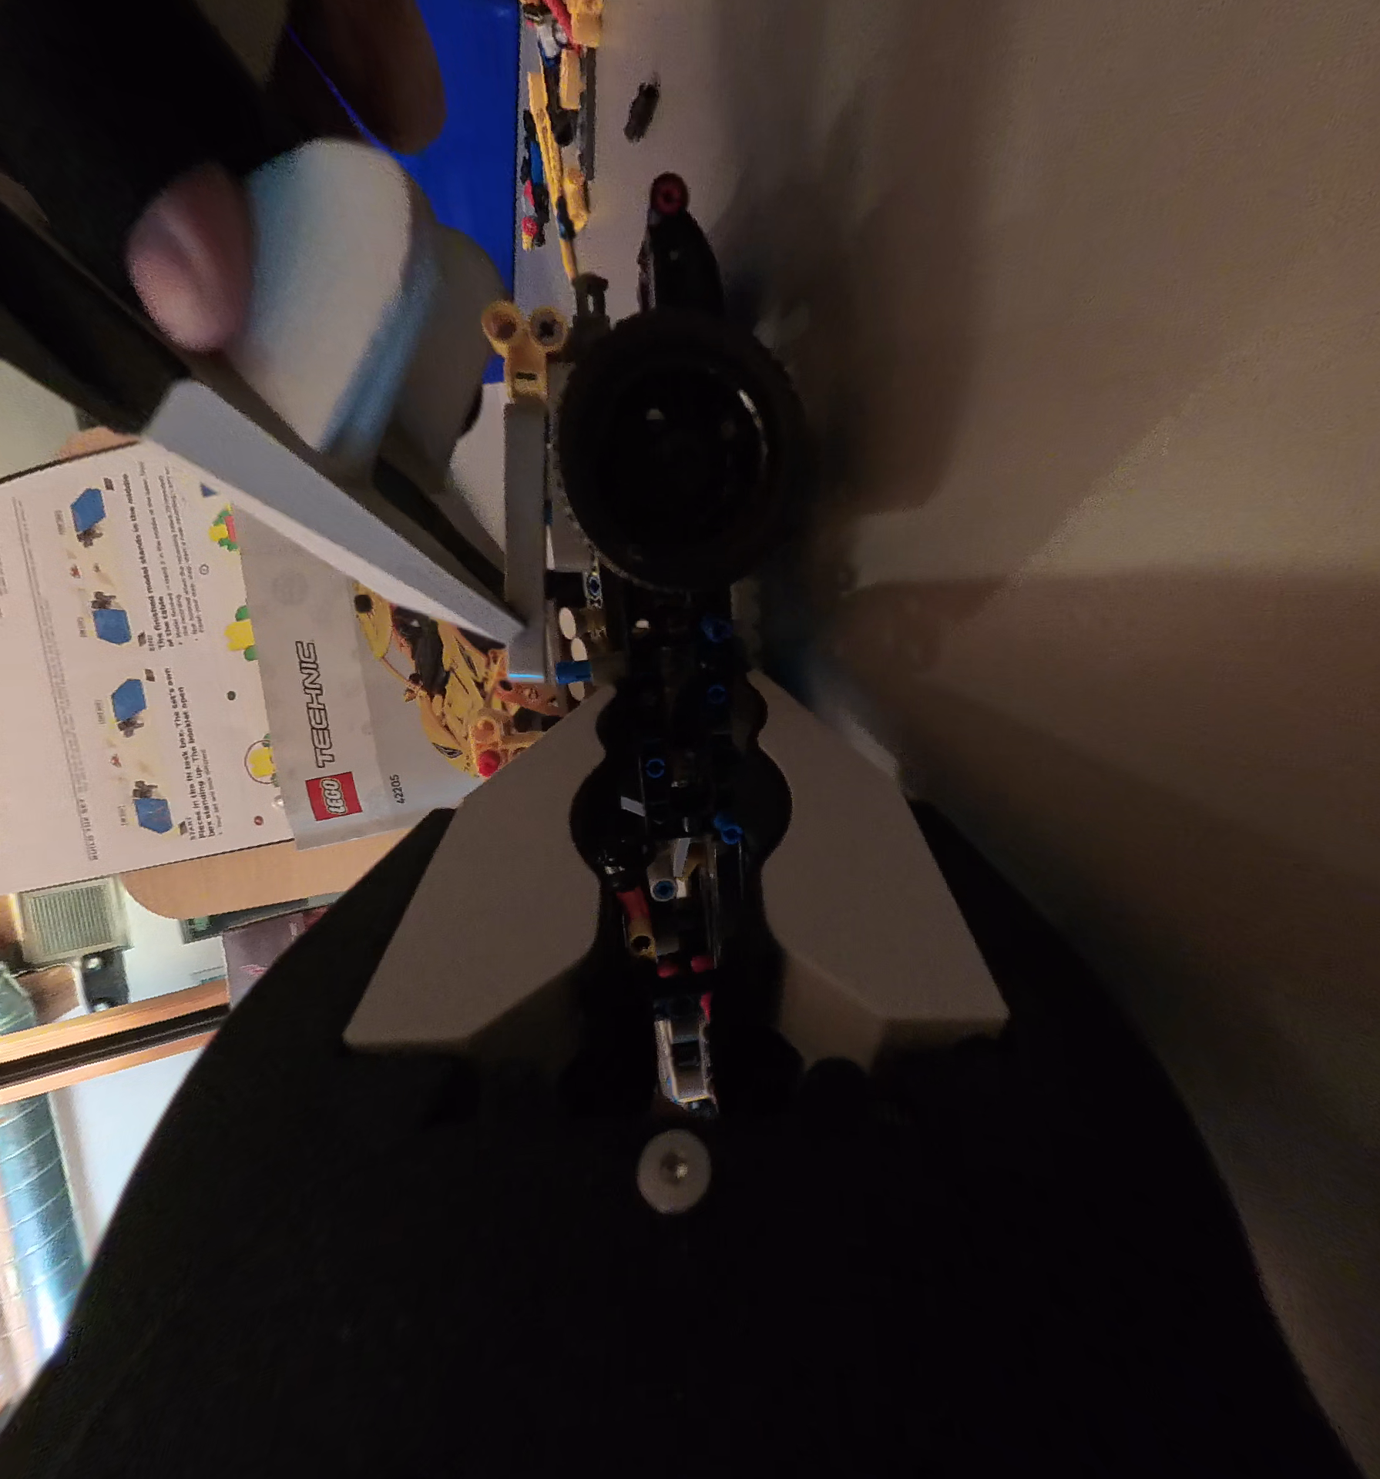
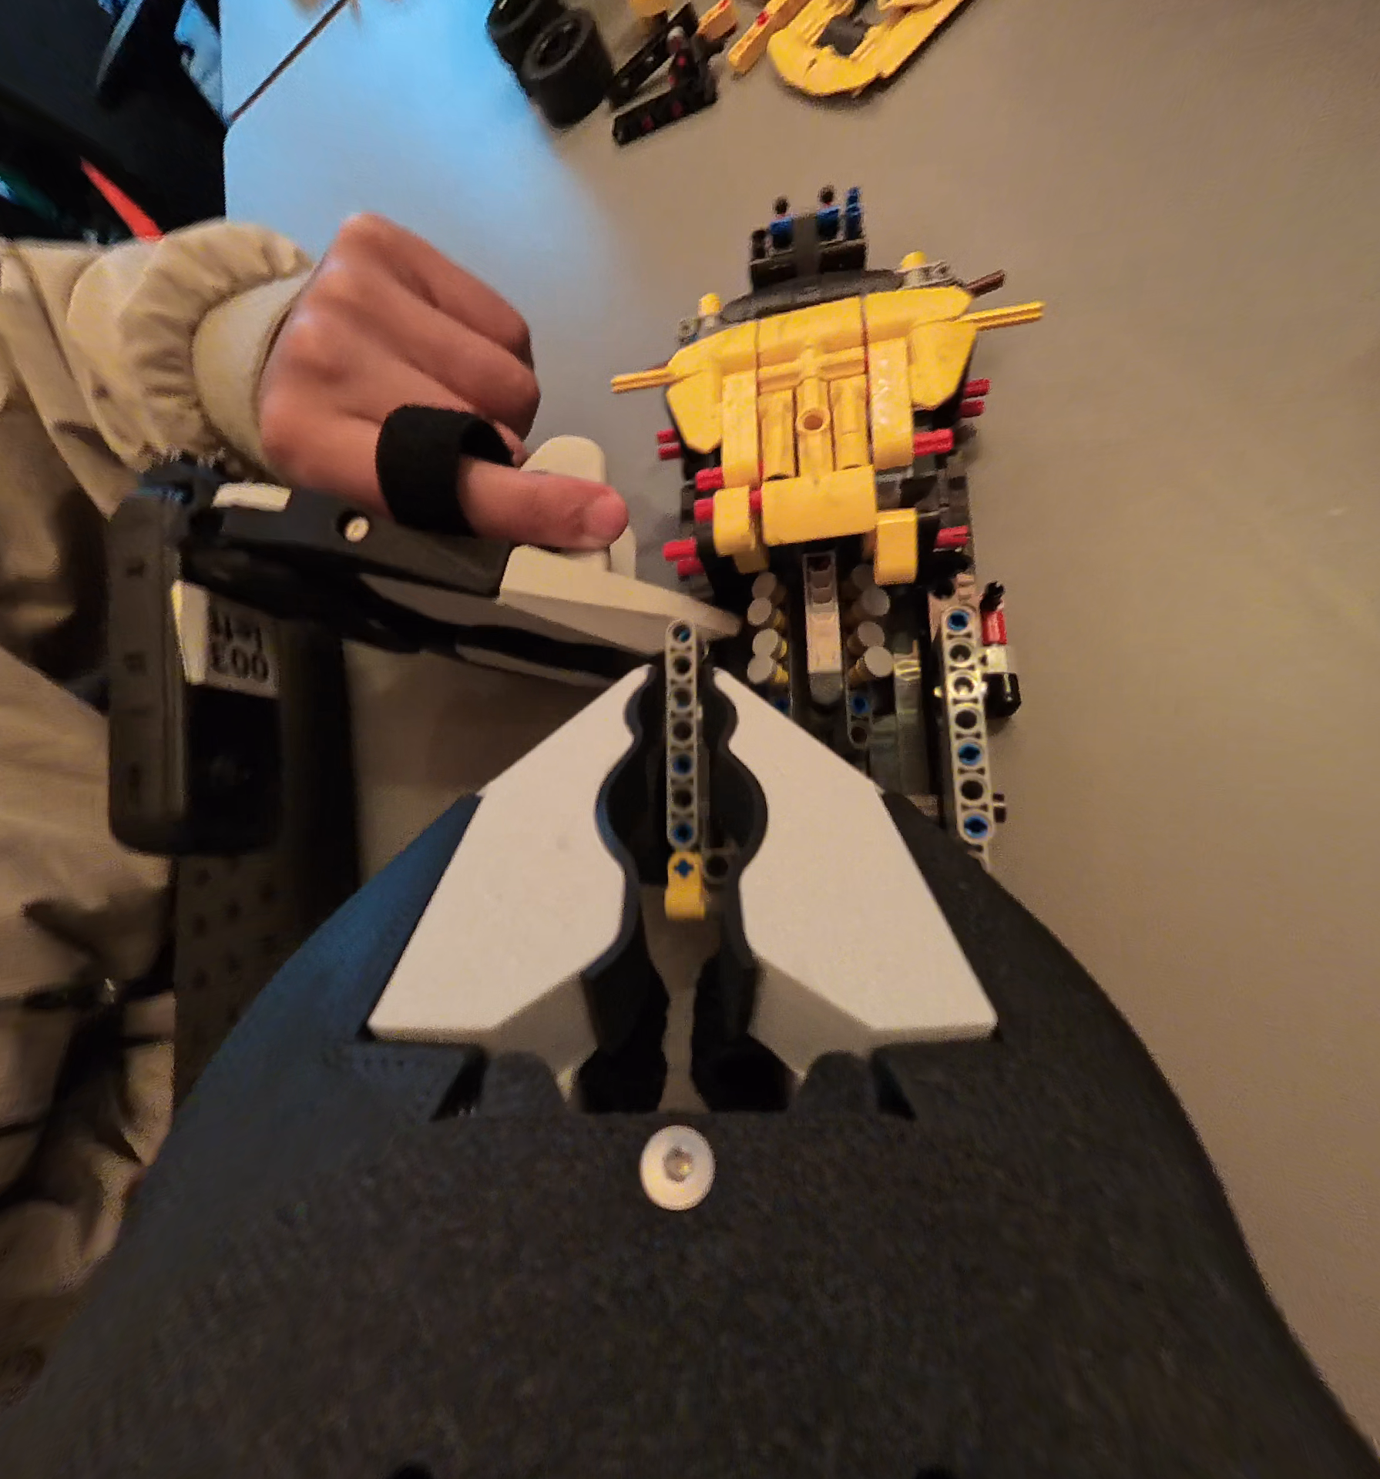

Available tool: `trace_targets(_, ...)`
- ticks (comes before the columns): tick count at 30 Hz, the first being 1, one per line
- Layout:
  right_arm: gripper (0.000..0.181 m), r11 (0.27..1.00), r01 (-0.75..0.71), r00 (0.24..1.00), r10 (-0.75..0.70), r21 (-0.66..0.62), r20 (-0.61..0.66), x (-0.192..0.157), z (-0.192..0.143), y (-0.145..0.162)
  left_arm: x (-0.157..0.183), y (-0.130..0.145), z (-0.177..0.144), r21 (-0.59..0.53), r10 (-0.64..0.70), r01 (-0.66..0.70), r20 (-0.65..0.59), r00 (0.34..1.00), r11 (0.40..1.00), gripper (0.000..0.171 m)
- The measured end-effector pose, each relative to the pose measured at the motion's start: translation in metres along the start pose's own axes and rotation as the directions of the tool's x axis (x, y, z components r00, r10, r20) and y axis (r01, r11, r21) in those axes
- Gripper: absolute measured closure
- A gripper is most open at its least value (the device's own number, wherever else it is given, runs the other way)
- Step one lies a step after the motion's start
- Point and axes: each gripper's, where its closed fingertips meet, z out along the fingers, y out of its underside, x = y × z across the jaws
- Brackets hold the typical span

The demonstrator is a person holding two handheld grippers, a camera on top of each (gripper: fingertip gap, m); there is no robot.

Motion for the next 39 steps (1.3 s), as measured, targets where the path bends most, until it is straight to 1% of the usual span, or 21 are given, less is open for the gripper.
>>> trace_targets(2, 0.157, 0.996, 0.086, 0.995, -0.087, -0.037, -0.038, 0.004, -0.008, 0.009, 0.003, 0.002, 0.0, -0.011, 0.008, -0.008, 0.003, 1.0, 1.0, 0.147)
trace_targets(3, 0.157, 0.993, 0.113, 0.991, -0.115, -0.034, -0.069, 0.006, -0.013, 0.009, 0.003, 0.003, 0.0, -0.012, 0.004, -0.004, 0.0, 1.0, 1.0, 0.147)
trace_targets(5, 0.159, 0.985, 0.166, 0.985, -0.168, -0.034, -0.048, -0.004, -0.012, 0.008, 0.003, 0.003, 0.0, -0.011, -0.007, 0.007, -0.006, 1.0, 1.0, 0.147)
trace_targets(7, 0.167, 0.964, 0.211, 0.967, -0.23, -0.162, -0.109, 0.003, -0.003, 0.023, 0.004, 0.003, 0.001, -0.009, -0.014, 0.014, -0.011, 1.0, 1.0, 0.147)
trace_targets(8, 0.174, 0.957, 0.231, 0.959, -0.255, -0.175, -0.127, 0.003, 0.002, 0.024, 0.006, 0.003, 0.002, -0.012, -0.004, 0.003, -0.02, 1.0, 1.0, 0.147)
trace_targets(11, 0.176, 0.949, 0.229, 0.946, -0.269, -0.219, -0.179, 0.01, 0.003, 0.022, 0.009, 0.006, 0.004, -0.033, 0.029, -0.029, -0.018, 0.999, 0.999, 0.148)
trace_targets(14, 0.177, 0.975, 0.164, 0.973, -0.184, -0.149, -0.136, 0.012, 0.001, 0.019, 0.008, 0.006, 0.004, -0.025, 0.056, -0.056, 0.003, 0.998, 0.998, 0.148)
trace_targets(17, 0.176, 0.98, 0.167, 0.979, -0.178, -0.111, -0.098, 0.01, -0.005, 0.017, 0.009, 0.003, 0.004, -0.032, 0.051, -0.051, 0.003, 0.999, 0.998, 0.148)
trace_targets(18, 0.176, 0.988, 0.133, 0.991, -0.13, 0.073, -0.043, 0.0, -0.028, -0.008, 0.009, 0.005, 0.003, -0.044, 0.044, -0.044, -0.003, 0.999, 0.998, 0.148)
trace_targets(19, 0.176, 0.965, 0.077, 0.996, -0.066, 0.252, -0.051, 0.001, -0.069, -0.034, 0.009, 0.009, 0.003, -0.05, 0.037, -0.038, -0.006, 0.999, 0.998, 0.148)
trace_targets(20, 0.176, 0.942, 0.122, 0.984, -0.074, 0.311, -0.163, 0.014, -0.101, -0.04, 0.009, 0.012, 0.002, -0.049, 0.032, -0.032, -0.004, 0.999, 0.998, 0.148)
trace_targets(21, 0.176, 0.946, 0.145, 0.976, -0.088, 0.291, -0.2, 0.019, -0.11, -0.032, 0.009, 0.013, 0.002, -0.044, 0.029, -0.029, -0.004, 1.0, 0.999, 0.148)
trace_targets(25, 0.176, 0.964, 0.102, 0.992, -0.081, 0.245, -0.095, 0.008, -0.078, -0.022, 0.009, 0.01, 0.005, -0.036, 0.014, -0.015, -0.019, 1.0, 0.999, 0.148)
trace_targets(28, 0.176, 0.966, 0.066, 0.998, -0.064, 0.251, -0.016, 0.002, -0.074, -0.024, 0.009, 0.01, 0.005, -0.016, 0.015, -0.016, -0.017, 1.0, 1.0, 0.148)
trace_targets(31, 0.176, 0.944, -0.061, 0.974, -0.015, 0.324, 0.226, -0.016, -0.081, -0.026, 0.009, 0.01, 0.004, 0.004, 0.048, -0.048, -0.02, 0.999, 0.999, 0.148)
trace_targets(33, 0.176, 0.938, -0.097, 0.961, 0.001, 0.333, 0.275, -0.014, -0.085, -0.025, 0.009, 0.01, 0.004, 0.018, 0.028, -0.028, -0.023, 0.999, 0.999, 0.148)
trace_targets(34, 0.176, 0.945, -0.093, 0.97, 0.015, 0.313, 0.242, -0.007, -0.085, -0.021, 0.009, 0.011, 0.004, 0.017, 0.031, -0.031, -0.025, 0.999, 0.999, 0.148)
trace_targets(35, 0.176, 0.959, -0.066, 0.989, 0.027, 0.274, 0.144, 0.007, -0.085, -0.013, 0.009, 0.012, 0.004, 0.013, 0.037, -0.037, -0.024, 0.999, 0.999, 0.147)
trace_targets(36, 0.176, 0.977, -0.024, 1.0, 0.027, 0.21, -0.01, 0.028, -0.089, 0.0, 0.009, 0.013, 0.004, 0.007, 0.036, -0.035, -0.026, 0.999, 0.999, 0.147)
trace_targets(38, 0.176, 0.999, 0.011, 0.94, 0.001, 0.036, -0.34, 0.07, -0.116, 0.035, 0.009, 0.017, 0.003, -0.004, 0.029, -0.029, -0.029, 0.999, 1.0, 0.147)
trace_targets(39, 0.176, 0.999, -0.01, 0.898, -0.004, -0.03, -0.441, 0.082, -0.134, 0.054, 0.009, 0.018, 0.003, -0.004, 0.033, -0.033, -0.025, 0.999, 0.999, 0.147)
